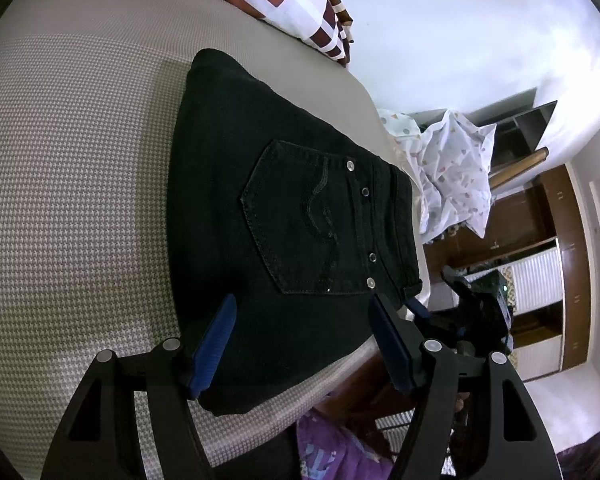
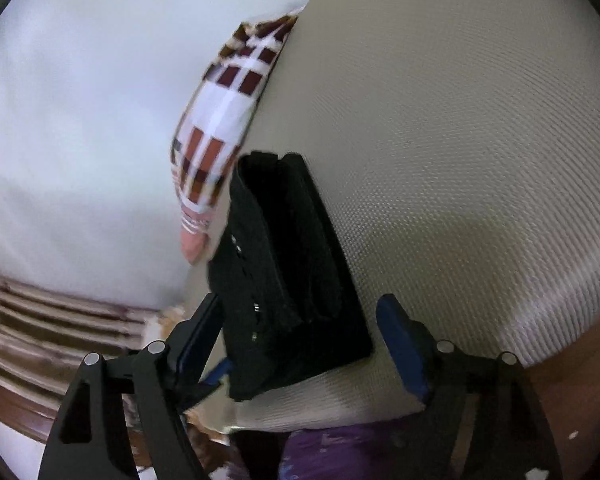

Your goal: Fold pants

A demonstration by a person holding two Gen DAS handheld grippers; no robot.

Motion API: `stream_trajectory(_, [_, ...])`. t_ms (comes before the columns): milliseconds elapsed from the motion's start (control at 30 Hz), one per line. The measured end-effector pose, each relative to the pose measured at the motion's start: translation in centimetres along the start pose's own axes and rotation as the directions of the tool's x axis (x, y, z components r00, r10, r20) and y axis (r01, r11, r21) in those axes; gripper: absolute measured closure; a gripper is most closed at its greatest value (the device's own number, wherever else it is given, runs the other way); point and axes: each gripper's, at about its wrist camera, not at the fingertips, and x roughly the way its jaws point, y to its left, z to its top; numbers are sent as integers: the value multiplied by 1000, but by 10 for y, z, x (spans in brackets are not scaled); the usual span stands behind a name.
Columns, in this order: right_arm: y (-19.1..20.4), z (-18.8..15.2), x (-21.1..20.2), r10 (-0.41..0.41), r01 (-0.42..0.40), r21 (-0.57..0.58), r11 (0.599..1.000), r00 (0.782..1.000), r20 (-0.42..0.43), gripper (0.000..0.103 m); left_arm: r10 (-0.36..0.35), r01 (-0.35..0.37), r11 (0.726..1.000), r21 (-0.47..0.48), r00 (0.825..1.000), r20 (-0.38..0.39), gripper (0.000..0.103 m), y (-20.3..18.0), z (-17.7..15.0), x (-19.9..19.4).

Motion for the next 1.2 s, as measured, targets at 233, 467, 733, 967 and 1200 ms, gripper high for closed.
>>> stream_trajectory(233, [4, -5, 22, 43, -43, -2, 999, 997, -63, 73, 16, -16, 1000, -11, 1000, -5, 34, 3, 1, -2])
stream_trajectory(467, [-24, -12, 24, 79, -73, 84, 994, 994, -76, 78, 10, -9, 997, -82, 1000, 20, 33, 15, 10, -8])
stream_trajectory(733, [-22, -8, 26, 100, -92, 83, 992, 990, -96, 77, 77, -77, 997, -2, 997, 19, 33, 6, 8, -2])
stream_trajectory(967, [0, -1, 12, 91, -93, -28, 995, 993, -70, 31, 54, -53, 999, -5, 998, 45, 33, 6, 8, -14])
stream_trajectory(1200, [25, 23, 12, -52, 36, -239, 970, 997, -58, 18, 87, -88, 996, 8, 995, 54, 33, 10, 18, -21])
